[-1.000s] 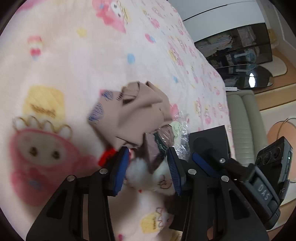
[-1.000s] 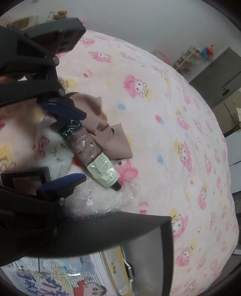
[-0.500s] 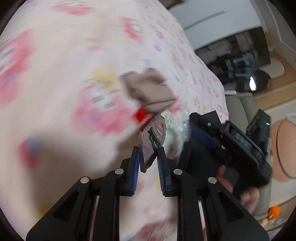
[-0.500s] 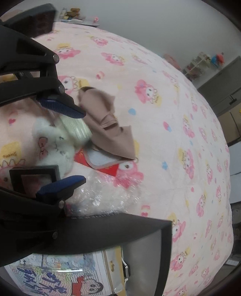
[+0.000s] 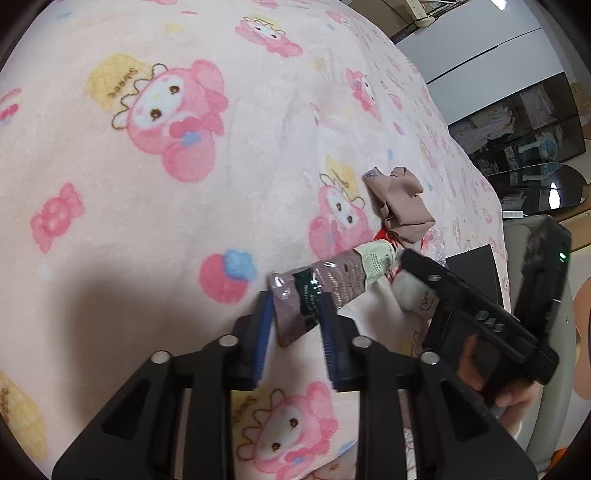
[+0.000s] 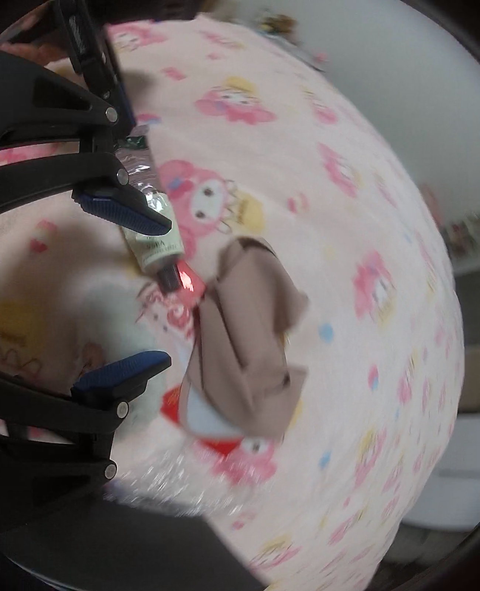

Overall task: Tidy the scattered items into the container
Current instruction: 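Grasp the brown-and-green hand cream tube with the left tool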

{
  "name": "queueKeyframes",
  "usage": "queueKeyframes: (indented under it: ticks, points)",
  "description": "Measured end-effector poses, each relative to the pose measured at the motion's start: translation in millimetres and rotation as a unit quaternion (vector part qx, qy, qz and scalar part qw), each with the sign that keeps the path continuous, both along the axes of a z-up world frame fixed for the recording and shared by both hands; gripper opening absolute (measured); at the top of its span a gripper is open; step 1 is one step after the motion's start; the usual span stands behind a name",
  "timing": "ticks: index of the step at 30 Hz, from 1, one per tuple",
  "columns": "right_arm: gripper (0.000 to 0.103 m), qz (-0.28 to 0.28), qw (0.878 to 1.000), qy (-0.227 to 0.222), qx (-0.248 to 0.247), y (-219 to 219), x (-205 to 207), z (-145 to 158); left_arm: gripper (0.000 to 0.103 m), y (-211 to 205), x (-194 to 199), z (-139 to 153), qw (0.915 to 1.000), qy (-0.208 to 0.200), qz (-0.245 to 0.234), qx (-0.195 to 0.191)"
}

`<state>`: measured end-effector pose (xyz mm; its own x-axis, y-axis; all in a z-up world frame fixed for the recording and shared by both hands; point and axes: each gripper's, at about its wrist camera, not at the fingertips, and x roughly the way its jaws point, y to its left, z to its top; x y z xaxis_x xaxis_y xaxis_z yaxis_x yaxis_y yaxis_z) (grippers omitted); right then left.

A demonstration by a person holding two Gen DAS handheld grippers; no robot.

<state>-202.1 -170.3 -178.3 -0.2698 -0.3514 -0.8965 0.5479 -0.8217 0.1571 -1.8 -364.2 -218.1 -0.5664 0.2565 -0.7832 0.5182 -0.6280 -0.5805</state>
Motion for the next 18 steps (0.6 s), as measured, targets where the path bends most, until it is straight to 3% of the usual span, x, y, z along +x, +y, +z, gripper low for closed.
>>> queueKeyframes:
  ticks: [2,6,8,13,18]
  points:
    - [0.062,0.010,1.000,-0.005,0.002,-7,-5,-7,0.031,0,0,-4,1.0000,-0.004,0.002,0.004]
    - [0.063,0.040,0.997,-0.055,-0.043,-16,-11,-19,0.033,-2,-6,-7,0.9998,-0.015,0.012,0.008]
    - [0.059,0.044,0.998,-0.038,-0.032,-17,-4,-16,0.033,0,-7,-1,0.9998,-0.017,0.009,-0.008]
    - [0.050,0.030,0.996,-0.055,-0.061,3,1,-1,0.033,6,1,19,0.9996,-0.012,-0.003,-0.026]
    - [0.050,0.021,0.996,-0.028,-0.087,30,22,39,0.034,24,16,56,0.9987,0.017,-0.020,-0.045]
